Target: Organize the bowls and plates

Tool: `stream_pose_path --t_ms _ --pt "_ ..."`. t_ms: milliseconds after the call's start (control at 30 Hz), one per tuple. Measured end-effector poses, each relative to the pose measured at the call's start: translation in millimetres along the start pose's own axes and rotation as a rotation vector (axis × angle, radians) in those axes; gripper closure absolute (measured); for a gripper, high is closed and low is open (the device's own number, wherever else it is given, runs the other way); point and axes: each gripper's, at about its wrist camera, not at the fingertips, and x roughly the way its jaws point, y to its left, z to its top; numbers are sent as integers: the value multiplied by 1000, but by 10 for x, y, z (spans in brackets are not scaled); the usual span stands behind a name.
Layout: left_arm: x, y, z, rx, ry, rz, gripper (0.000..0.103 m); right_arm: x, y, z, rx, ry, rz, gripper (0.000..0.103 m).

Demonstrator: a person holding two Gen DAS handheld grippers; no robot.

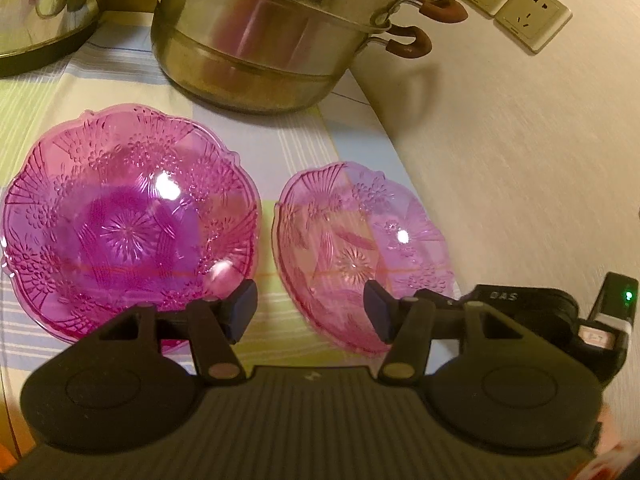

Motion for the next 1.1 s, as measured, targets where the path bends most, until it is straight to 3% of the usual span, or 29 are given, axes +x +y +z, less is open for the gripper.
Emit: stream_pose_path --t_ms 567,667,733,833,1100 --pt "114 3 -32 -31 28 -11 56 -459 -39 -58 88 -49 84 99" --pt "90 5 -13 -45 15 -30 66 -478 -53 -80 98 -26 105 99" --pt "66 -6 -1 -42 8 -31 83 -497 -71 -88 106 -13 119 99" --pt "3 -4 2 -33 -5 -18 93 -536 -49 -103 93 -15 122 99" --pt "-284 93 -7 -3 -43 -3 94 -582 158 -190 3 -16 140 99"
